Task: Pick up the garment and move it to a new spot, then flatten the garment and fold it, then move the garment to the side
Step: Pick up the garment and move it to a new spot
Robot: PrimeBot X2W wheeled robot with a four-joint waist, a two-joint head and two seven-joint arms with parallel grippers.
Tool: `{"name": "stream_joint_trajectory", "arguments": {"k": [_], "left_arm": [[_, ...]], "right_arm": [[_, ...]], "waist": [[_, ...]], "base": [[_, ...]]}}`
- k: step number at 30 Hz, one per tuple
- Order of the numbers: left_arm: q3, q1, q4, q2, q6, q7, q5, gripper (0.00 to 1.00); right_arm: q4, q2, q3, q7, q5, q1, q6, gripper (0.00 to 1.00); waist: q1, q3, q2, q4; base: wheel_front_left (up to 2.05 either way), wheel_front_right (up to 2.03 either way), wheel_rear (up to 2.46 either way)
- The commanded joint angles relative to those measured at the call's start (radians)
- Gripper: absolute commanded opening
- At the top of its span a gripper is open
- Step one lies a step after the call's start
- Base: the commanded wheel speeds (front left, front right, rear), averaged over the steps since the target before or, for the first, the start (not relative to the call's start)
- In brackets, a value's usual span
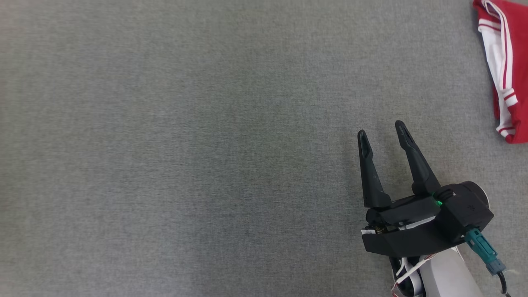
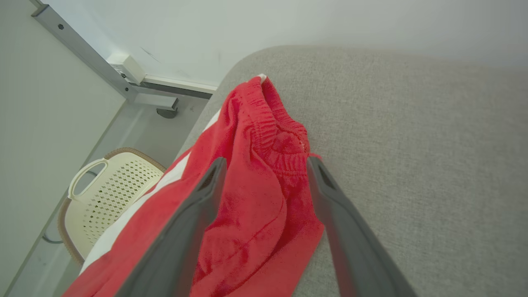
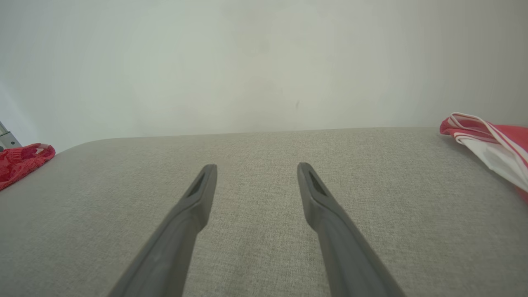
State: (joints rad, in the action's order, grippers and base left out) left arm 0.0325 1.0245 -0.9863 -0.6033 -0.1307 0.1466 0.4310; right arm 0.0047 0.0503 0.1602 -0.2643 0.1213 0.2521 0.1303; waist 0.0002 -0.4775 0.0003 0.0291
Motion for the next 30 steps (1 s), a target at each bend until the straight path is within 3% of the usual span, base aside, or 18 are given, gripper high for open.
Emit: {"name": "stream_joint_trajectory", "arguments": {"k": [1, 8, 14, 15, 16, 20, 30], "left_arm": [[0.014, 0.014, -0.025, -0.001, 0.003, 0.020, 0.022, 1.00], [0.059, 0.027, -0.170, -0.008, 0.002, 0.160, 0.068, 1.00], [0.094, 0.024, -0.215, 0.012, 0.002, 0.207, 0.095, 1.00], [0.096, 0.023, -0.215, 0.013, 0.002, 0.198, 0.103, 0.36], [0.108, 0.020, -0.211, 0.012, 0.002, 0.196, 0.103, 0.00], [0.159, 0.003, -0.154, 0.015, 0.002, 0.201, 0.147, 0.00], [0.299, 0.050, 0.073, -0.030, 0.002, 0.052, 0.262, 0.00]], "right_arm": [[-0.008, 0.000, 0.001, -0.001, -0.007, 0.012, 0.000, 1.00], [-0.012, 0.000, 0.006, -0.001, -0.019, 0.011, 0.000, 1.00], [-0.005, 0.000, 0.005, -0.001, -0.030, 0.001, 0.000, 1.00], [-0.003, 0.000, 0.005, -0.001, -0.031, -0.001, 0.000, 1.00], [-0.001, 0.000, 0.008, -0.001, -0.031, -0.002, 0.000, 1.00], [0.010, 0.000, 0.006, -0.001, -0.027, -0.008, 0.000, 1.00], [0.031, 0.000, -0.008, -0.001, -0.006, -0.016, 0.000, 1.00]], "waist": [[-0.0002, -0.041, -0.0003, -0.034], [-0.0002, -0.052, -0.0003, -0.037], [-0.0002, -0.043, -0.0003, -0.031], [-0.0002, -0.039, -0.0003, -0.029], [-0.0002, -0.036, -0.0003, -0.028], [-0.0002, -0.008, -0.0003, -0.020], [-0.0002, 0.078, -0.0003, -0.005]], "base": [[0.00, 0.00, 0.00], [0.00, 0.00, 0.00], [0.00, 0.00, 0.00], [0.00, 0.00, 0.00], [0.00, 0.00, 0.00], [0.00, 0.00, 0.00], [0.00, 0.00, 0.00]]}}
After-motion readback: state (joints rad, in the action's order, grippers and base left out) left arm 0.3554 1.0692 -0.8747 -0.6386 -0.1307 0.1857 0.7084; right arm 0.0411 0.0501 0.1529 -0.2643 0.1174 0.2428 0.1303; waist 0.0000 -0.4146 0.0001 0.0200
